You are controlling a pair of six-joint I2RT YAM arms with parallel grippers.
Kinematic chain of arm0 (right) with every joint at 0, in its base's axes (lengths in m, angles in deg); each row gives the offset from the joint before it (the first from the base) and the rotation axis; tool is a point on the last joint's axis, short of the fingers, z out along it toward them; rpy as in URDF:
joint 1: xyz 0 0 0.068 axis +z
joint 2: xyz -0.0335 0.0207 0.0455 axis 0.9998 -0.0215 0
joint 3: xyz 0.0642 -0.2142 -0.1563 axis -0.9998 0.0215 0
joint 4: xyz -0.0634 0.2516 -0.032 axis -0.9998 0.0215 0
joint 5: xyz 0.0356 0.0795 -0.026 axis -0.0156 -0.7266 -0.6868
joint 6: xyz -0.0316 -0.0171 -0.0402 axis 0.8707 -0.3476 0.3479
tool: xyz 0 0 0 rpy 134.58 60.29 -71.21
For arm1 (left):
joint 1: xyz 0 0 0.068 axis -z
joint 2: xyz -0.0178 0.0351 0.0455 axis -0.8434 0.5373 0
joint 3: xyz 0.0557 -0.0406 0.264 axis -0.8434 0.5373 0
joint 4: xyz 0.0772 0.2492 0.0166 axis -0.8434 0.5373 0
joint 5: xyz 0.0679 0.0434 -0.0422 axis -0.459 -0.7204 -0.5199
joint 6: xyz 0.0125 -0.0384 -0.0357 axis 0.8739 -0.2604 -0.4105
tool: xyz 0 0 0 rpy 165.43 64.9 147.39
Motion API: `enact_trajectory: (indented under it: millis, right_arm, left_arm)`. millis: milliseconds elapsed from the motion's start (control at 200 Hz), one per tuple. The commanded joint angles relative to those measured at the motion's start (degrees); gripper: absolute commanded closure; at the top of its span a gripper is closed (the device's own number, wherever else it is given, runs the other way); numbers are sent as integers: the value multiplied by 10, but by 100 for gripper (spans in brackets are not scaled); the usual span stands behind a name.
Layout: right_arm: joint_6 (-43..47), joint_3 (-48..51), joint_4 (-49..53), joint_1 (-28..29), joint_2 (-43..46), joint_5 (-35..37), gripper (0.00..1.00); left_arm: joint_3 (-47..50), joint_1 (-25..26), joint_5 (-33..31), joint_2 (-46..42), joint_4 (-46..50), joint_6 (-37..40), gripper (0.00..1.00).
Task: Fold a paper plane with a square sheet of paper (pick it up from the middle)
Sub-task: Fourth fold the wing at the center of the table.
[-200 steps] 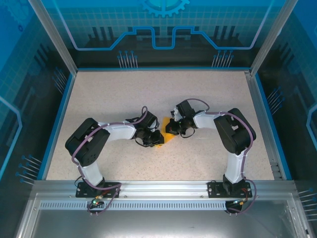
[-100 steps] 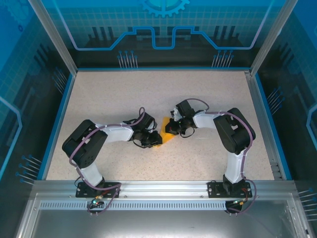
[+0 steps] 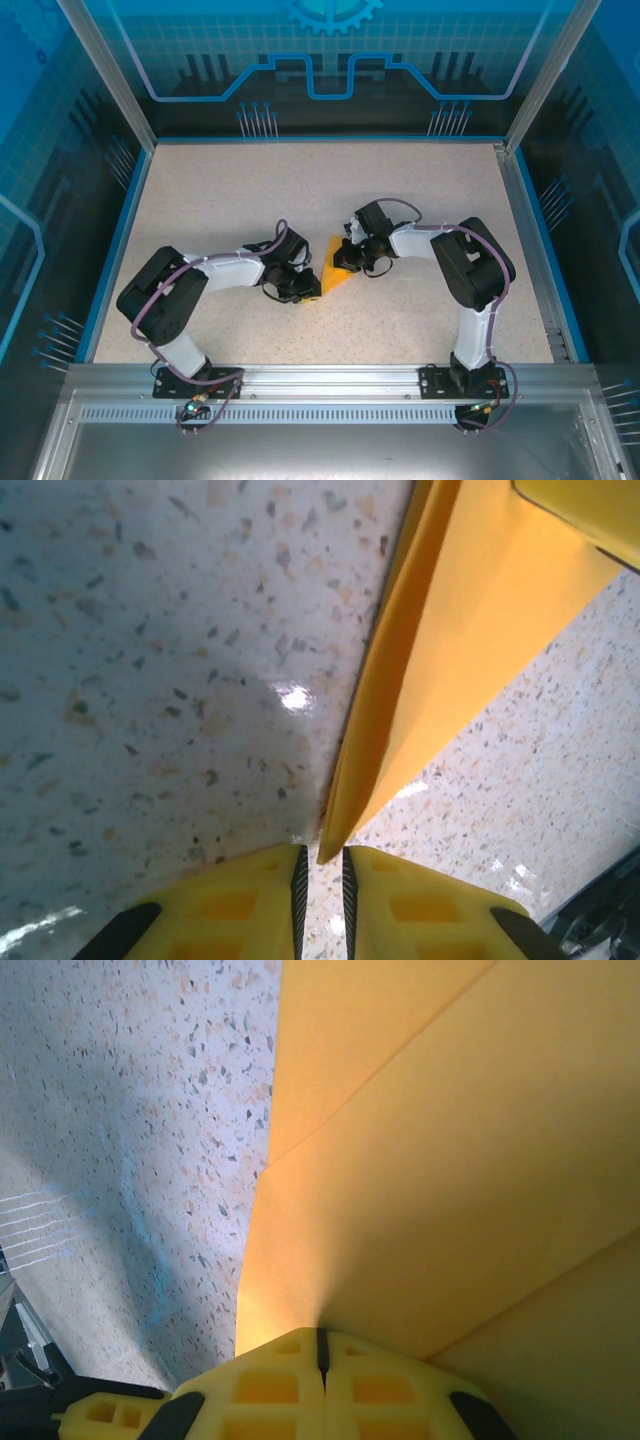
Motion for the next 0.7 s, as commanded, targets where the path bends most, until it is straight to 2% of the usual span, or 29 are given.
enact_trajectory:
  millis: [0,280,595,695]
  right_arm:
    - [1,23,72,-1,-62,110,99]
    - [-1,23,72,0,-63,110,99]
    - [1,20,71,-1,-60,103,99]
    - [2,20,66,0,-54,100,99]
  left_arm:
    - [-8,-2,30,-28,-12,15,80]
    - [-42,-2,18,-10,-60,12,90]
    - [-28,-2,3,35,-58,11,100]
    - [-18,-2,-14,43,-46,15,100]
